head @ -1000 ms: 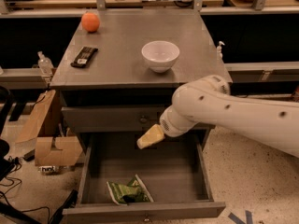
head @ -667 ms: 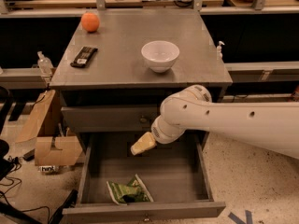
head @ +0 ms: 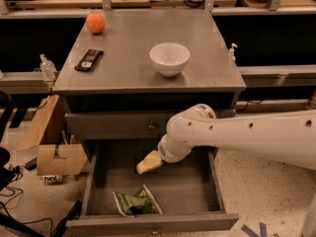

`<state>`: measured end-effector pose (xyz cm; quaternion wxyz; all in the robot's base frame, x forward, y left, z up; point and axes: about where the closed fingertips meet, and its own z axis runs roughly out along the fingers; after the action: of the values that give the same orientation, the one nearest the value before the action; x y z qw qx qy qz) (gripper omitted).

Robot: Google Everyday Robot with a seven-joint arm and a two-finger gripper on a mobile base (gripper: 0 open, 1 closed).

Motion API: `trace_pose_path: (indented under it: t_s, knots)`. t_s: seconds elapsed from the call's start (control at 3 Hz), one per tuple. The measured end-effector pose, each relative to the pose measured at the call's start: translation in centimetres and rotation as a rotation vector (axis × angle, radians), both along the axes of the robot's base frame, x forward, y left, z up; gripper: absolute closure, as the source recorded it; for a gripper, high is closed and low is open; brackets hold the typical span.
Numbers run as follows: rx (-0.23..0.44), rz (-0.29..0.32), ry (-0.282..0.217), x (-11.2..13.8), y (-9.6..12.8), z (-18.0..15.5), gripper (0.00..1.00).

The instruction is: Place green jalapeno chip bag into middle drawer

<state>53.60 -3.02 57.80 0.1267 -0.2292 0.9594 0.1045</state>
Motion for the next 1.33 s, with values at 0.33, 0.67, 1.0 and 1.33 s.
trace_pose_path:
  t_s: [0.33, 0.67, 1.0, 1.33]
  knots:
    - [-0.007, 0.002, 0.021, -0.2, 1.4, -2.2, 0.00]
    - [-0.022, 0.023, 0.051, -1.0, 3.8, -6.7, 0.00]
    - [-0.031, 0.039, 0.070, -1.9, 5.7, -10.3, 0.00]
    - [-0.037, 0.050, 0.100, -2.8, 7.4, -13.8, 0.00]
